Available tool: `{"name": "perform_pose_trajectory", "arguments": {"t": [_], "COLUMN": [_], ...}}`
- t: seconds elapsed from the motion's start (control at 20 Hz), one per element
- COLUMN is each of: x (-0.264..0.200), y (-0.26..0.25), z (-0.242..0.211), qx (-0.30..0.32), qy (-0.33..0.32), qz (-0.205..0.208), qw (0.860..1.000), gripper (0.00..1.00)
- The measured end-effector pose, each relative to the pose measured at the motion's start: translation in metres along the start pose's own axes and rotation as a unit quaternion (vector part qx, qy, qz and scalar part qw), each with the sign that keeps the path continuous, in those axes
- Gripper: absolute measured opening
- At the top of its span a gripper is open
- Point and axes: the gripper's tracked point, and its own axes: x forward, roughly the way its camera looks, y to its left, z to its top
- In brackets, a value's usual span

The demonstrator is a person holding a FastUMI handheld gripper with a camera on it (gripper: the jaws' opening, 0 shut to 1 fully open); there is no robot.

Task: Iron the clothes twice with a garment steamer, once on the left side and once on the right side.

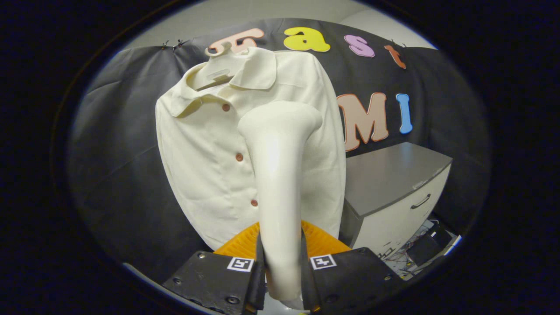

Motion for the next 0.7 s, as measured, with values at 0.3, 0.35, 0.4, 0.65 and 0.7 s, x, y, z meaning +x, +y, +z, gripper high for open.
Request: {"name": "perform_pose_trajectory", "arguments": {"t": [0.3, 0.35, 0.4, 0.65, 0.7], "x": [0.025, 0.03, 0.039, 0.058, 0.061], "y": [0.006, 0.004, 0.003, 0.004, 0.004], "z": [0.003, -0.002, -0.008, -0.022, -0.026], "qx": [-0.002, -0.003, -0.002, -0.007, -0.007], "qy": [0.005, 0.011, 0.019, 0.034, 0.037], "qz": [0.01, 0.009, 0.01, 0.01, 0.009], "qw": [1.0, 1.0, 1.0, 0.999, 0.999], "gripper": [0.33, 0.33, 0.33, 0.33, 0.33]}}
